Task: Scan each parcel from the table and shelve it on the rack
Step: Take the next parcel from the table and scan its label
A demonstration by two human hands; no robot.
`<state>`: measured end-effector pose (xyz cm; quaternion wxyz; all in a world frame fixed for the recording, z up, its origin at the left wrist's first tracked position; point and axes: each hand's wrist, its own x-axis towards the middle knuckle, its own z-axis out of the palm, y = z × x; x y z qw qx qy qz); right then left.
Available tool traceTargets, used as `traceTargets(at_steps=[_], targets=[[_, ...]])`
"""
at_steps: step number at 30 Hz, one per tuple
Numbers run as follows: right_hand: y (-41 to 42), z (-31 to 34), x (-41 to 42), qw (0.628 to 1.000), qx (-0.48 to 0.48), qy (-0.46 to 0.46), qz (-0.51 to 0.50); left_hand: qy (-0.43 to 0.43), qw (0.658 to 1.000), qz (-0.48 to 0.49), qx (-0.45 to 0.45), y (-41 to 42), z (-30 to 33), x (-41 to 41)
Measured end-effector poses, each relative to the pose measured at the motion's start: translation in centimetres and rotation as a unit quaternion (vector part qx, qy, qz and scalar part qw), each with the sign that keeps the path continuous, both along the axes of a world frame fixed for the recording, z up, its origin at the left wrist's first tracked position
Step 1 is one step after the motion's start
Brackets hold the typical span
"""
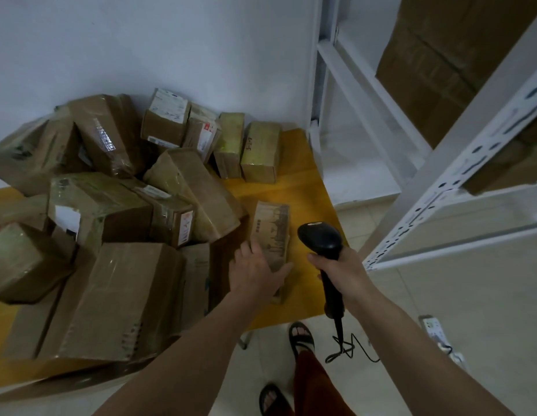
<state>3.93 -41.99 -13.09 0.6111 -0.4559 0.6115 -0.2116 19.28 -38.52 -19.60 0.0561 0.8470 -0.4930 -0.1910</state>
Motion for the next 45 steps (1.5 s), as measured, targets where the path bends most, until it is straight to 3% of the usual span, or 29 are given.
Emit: traceTargets(at_steps=[3,8,10,14,24,34,45], targets=[[-0.3,-0.1,-0.4,1.0,0.004,-0.004,0.004,-0.006,0.999,-0.001,0.041,-0.9,-0.4,-0.1],[-1.0,-0.3,-0.9,1.0,0.018,0.0,0.005,0.152,0.98,0.122,0.047,-2.4,-0.3,0.7],[-1.3,-0.1,-0.9,1.0,0.026,-0.006,0.004,0.25,0.947,0.2,0.037,-2.8,-0.3,1.8],[-1.7,0.7,-0.8,0.998,0.034,-0.045,-0.015,0.501,0.821,0.272,0.027,-2.1,1.0,3.5],[-1.6,3.2,0.1,0.997,-0.025,-0.057,0.041,0.641,0.71,0.282,-0.072,-1.1,3.4,5.7],[1.6,8.2,1.3,0.978,-0.168,-0.078,0.099,0.645,0.72,0.216,-0.137,-0.4,7.0,7.3],[5.3,10.3,1.3,0.967,-0.218,-0.065,0.114,0.653,0.713,0.188,-0.171,2.4,9.5,8.1]])
